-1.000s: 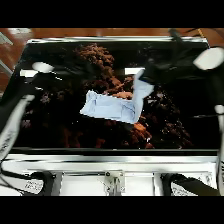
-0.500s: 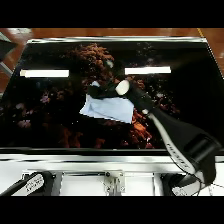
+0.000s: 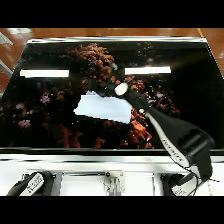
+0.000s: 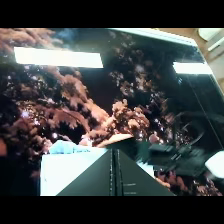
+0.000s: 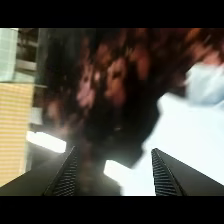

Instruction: Fold the shirts.

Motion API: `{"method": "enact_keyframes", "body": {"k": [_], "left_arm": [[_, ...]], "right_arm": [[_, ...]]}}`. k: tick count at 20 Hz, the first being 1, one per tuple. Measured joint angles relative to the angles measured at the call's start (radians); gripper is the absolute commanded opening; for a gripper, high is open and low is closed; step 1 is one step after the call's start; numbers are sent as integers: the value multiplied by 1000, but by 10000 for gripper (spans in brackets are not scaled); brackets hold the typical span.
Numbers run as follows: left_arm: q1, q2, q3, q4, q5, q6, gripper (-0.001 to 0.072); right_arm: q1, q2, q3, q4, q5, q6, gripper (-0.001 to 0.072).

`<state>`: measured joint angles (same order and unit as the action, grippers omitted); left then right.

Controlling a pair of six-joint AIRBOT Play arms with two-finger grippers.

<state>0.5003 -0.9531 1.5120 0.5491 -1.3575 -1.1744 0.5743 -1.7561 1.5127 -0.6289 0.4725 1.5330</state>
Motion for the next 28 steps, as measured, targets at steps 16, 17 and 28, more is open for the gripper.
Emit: {"method": "enact_keyframes", "body": {"k": [16,17,28], "left_arm": [[1,6,-124,10,6,-1,33],[-2,6,-126,11,13,-1,34],[-117,6,-129,13,67,-58,33]], "right_arm": [[-414,92,-333,-275,572,21,683],[-406,73,-341,-224,546,-1,682],[-513,3,-317,76,429,-258,63]]}}
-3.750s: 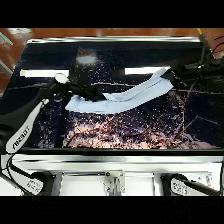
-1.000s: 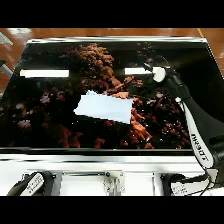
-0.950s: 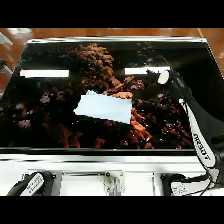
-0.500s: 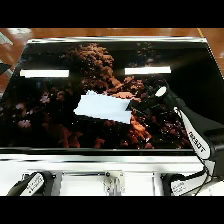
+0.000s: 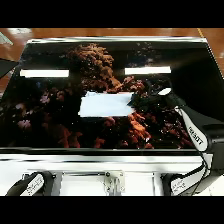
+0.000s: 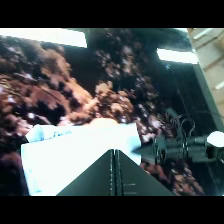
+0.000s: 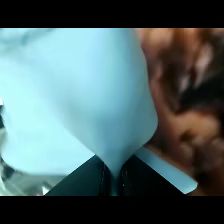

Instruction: Fold the shirts.

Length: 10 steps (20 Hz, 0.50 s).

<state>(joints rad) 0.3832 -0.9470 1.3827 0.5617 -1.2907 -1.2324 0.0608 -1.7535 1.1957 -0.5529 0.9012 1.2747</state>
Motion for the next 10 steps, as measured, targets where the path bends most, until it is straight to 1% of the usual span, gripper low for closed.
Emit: {"method": "enact_keyframes", "body": {"k": [4,8,10], "left_arm": [[-95,0,0,0,8,-34,33],[-221,-3,0,18,56,-57,34],[-291,-11,0,27,85,-63,34]], "right_arm": [[-224,39,60,4,-6,-36,62],[-521,99,84,-21,2,-47,63],[-677,122,88,-48,43,-45,63]]}}
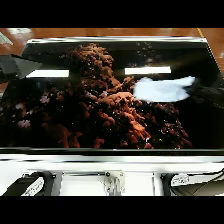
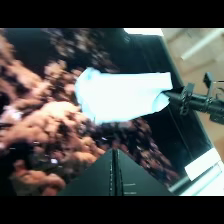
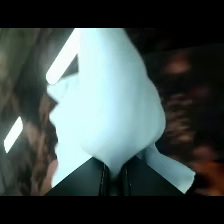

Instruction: Fold the shirts.

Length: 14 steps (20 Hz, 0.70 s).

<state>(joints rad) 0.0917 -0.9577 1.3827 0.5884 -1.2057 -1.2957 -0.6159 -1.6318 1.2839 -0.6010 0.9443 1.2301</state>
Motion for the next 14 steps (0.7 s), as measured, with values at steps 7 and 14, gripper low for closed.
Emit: {"method": "enact_keyframes", "body": {"k": [7,14], "left_arm": [[-237,-80,0,15,146,-7,34],[-380,-147,0,18,186,-8,34]], "right_arm": [[-471,31,2,-227,244,48,62],[-735,138,-170,-441,345,113,62]]}}
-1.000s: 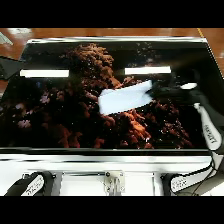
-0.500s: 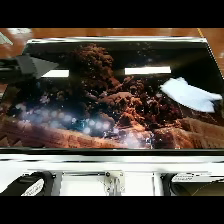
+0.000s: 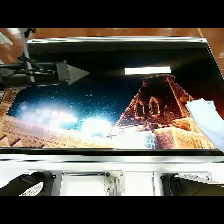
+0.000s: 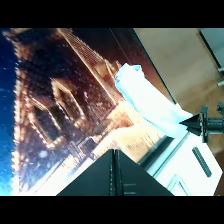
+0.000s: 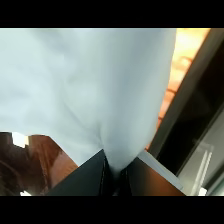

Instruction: Fold the shirts.

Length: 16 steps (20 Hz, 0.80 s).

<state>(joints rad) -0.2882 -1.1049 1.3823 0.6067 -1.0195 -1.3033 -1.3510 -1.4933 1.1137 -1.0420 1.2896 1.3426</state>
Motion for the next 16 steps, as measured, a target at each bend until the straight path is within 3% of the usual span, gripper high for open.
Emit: {"method": "enact_keyframes", "body": {"k": [10,11,13,16], "left_arm": [[-29,-10,0,0,7,34,34],[-29,-10,0,0,7,40,33],[-29,-10,0,0,7,49,34],[-29,-10,0,9,7,55,34]], "right_arm": [[-58,154,-242,-81,-13,24,63],[-59,161,-251,-94,-15,27,136],[-60,172,-258,-115,-20,35,619],[-60,192,-246,-108,8,44,638]]}}
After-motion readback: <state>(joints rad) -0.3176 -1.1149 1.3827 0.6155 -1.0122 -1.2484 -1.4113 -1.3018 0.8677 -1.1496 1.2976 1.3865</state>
